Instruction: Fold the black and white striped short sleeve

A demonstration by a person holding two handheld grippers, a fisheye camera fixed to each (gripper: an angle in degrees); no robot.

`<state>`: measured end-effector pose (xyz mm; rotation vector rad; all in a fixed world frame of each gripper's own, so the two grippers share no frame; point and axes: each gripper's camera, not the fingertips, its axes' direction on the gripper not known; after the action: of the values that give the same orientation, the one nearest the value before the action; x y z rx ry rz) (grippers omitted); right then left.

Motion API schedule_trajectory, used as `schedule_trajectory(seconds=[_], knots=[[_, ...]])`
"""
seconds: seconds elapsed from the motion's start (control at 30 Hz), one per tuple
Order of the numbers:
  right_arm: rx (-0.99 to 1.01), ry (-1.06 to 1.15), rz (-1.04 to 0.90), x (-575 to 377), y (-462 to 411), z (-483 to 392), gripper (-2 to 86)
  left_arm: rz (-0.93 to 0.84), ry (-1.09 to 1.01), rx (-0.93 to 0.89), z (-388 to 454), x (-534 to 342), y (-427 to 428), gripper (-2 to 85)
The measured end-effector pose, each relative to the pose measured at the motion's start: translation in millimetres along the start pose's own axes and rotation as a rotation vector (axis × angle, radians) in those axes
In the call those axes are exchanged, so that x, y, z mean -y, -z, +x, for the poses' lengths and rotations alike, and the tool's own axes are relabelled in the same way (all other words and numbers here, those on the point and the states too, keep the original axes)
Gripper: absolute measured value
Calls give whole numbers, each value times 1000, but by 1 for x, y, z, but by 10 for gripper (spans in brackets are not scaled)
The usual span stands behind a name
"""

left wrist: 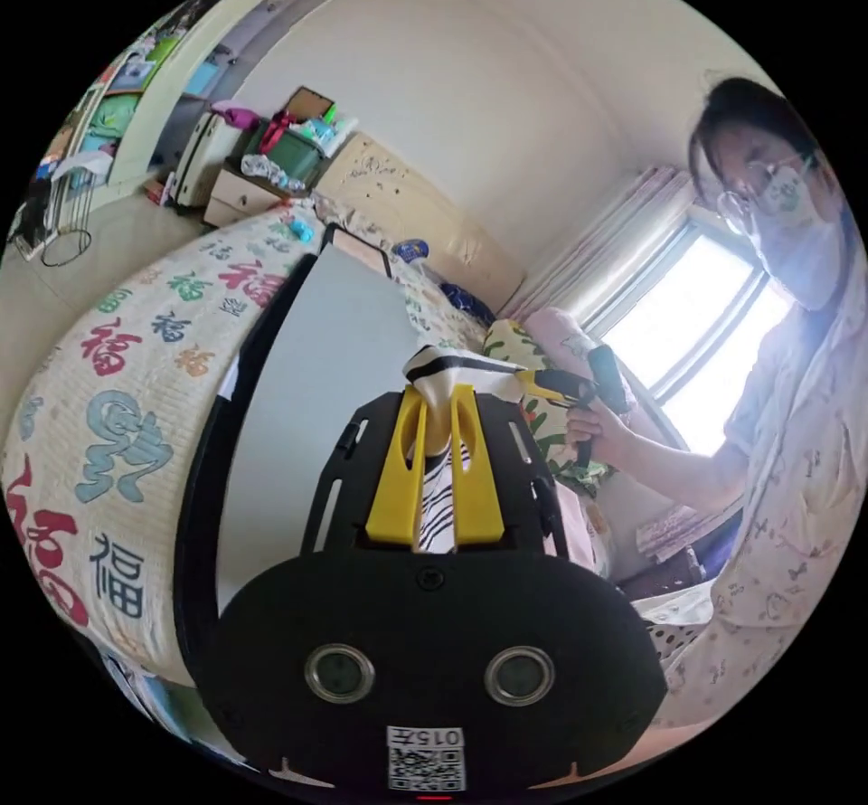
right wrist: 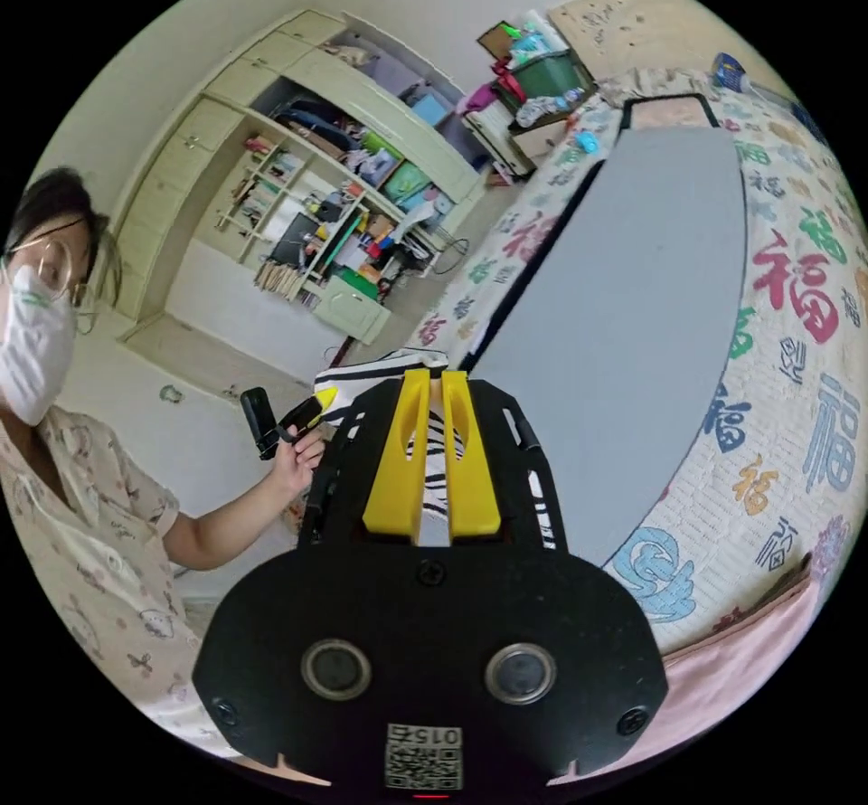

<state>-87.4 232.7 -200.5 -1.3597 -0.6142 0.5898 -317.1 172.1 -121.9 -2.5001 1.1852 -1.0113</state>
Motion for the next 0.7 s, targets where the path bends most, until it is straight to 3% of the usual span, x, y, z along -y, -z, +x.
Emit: schedule_trajectory(seconds=[0.3, 0.47, 0.7], knots=[[289, 310, -134, -74, -116, -131, 7, 275, -6, 262, 98, -51, 318, 20], [406, 371, -320, -145, -264, -195, 7, 392, 104, 437, 109, -115, 483, 21], [404, 466, -566, -235, -445, -264, 8, 502, 292, 574, 82, -191, 621, 25]])
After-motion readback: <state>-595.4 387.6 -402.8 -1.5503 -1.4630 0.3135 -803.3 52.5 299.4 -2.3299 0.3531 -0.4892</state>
